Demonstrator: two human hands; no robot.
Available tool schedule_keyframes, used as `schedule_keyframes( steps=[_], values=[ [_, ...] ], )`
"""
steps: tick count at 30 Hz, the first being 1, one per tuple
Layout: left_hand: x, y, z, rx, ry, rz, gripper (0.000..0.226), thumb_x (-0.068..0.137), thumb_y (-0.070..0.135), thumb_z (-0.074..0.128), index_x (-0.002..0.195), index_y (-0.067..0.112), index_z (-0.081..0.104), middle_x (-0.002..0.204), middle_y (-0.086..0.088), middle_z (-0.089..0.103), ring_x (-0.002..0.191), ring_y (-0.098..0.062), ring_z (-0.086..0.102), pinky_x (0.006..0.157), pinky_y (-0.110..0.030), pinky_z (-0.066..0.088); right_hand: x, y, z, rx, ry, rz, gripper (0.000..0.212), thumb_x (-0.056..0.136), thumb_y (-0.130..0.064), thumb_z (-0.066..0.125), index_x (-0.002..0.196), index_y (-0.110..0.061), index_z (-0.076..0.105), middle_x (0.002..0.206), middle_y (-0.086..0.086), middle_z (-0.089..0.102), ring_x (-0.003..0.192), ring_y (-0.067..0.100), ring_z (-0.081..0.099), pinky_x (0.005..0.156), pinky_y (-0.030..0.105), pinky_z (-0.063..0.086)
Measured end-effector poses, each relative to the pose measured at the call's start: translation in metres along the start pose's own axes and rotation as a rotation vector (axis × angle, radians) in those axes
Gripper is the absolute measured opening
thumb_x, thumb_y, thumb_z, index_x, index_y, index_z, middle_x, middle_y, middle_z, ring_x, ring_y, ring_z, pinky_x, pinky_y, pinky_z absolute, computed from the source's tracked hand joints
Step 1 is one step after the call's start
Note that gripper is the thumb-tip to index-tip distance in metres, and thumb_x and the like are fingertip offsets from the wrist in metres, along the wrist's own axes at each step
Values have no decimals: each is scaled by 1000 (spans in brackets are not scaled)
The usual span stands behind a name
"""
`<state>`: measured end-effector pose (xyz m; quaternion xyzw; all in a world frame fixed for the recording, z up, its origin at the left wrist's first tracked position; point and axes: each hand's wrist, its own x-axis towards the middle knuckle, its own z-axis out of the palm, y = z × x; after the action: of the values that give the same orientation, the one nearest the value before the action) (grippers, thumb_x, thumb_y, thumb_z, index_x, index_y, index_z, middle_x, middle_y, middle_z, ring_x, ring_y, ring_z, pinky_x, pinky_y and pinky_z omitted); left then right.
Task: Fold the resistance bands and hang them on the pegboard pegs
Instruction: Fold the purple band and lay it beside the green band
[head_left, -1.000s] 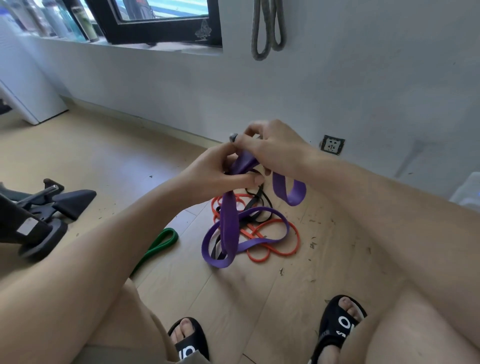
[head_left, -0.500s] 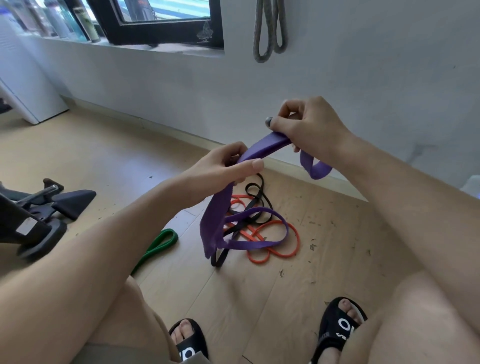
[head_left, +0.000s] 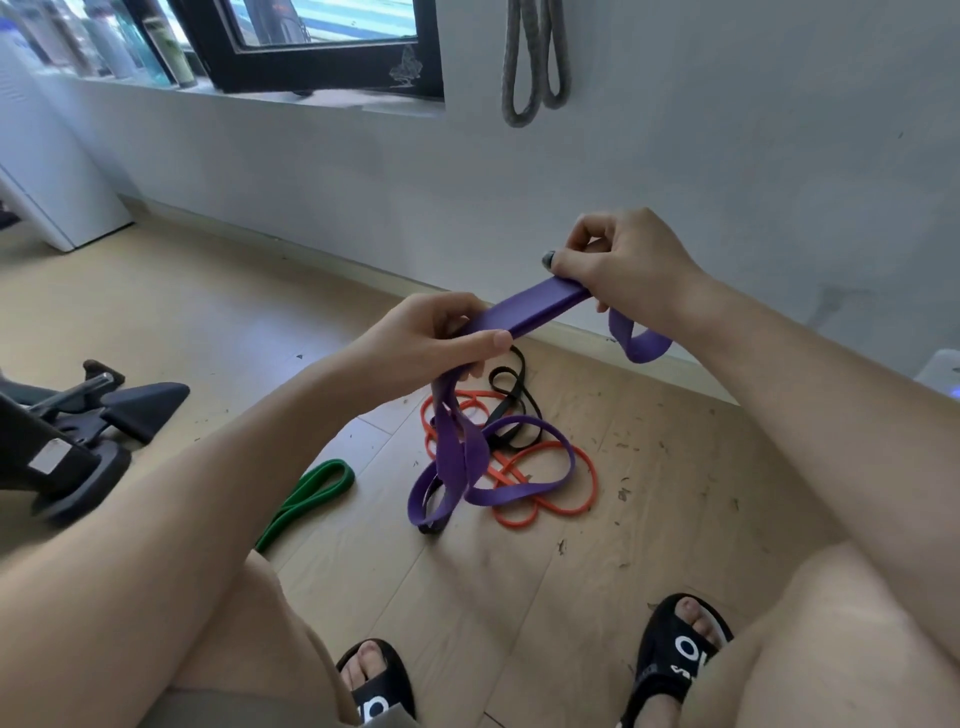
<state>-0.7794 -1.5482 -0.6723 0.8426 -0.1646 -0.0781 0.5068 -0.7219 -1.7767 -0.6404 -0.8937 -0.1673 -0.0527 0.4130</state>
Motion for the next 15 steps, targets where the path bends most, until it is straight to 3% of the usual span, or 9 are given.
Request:
schedule_keyframes(
  steps=[3, 7, 9, 12, 15],
  values=[
    [3, -4, 2, 126, 18, 10, 14, 92, 32, 77, 88, 29, 64, 67, 13, 51, 63, -10, 48, 61, -24, 38, 1, 2, -2, -5, -14, 21, 21, 94, -34, 70, 83, -17, 66, 73, 2, 69, 56, 14, 60, 56, 20, 50],
    [3, -8, 3, 196, 11, 24, 13, 94, 28, 74, 105, 22, 70, 83, -6, 65, 71, -18, 58, 66, -33, 47, -3, 9, 5, -213, -266, 122, 14, 99, -34, 62, 106, -23, 68, 105, 0, 69, 97, 19, 63, 77, 33, 45],
    [2, -9, 6, 178, 9, 41, 18, 94, 27, 74, 109, 18, 70, 80, 0, 66, 68, -14, 58, 64, -29, 46, -7, 4, 17, -142, -340, 163, 23, 106, -29, 48, 118, -21, 66, 113, 1, 68, 109, 22, 62, 86, 34, 47],
    [3, -9, 11, 162, 29, 64, 14, 88, 34, 78, 95, 27, 68, 68, 13, 58, 62, -6, 48, 60, -22, 39, -14, -16, 36, 46, -358, 122, 42, 111, -33, 34, 114, -11, 70, 116, 8, 71, 111, 24, 64, 100, 35, 46],
    [3, -9, 12, 139, 27, 79, 17, 83, 34, 79, 97, 34, 69, 86, 8, 73, 77, -7, 64, 76, -30, 53, -17, -24, 52, 34, -363, 47, 44, 108, -45, 37, 96, -19, 70, 106, 9, 74, 101, 26, 67, 98, 43, 49]
  ],
)
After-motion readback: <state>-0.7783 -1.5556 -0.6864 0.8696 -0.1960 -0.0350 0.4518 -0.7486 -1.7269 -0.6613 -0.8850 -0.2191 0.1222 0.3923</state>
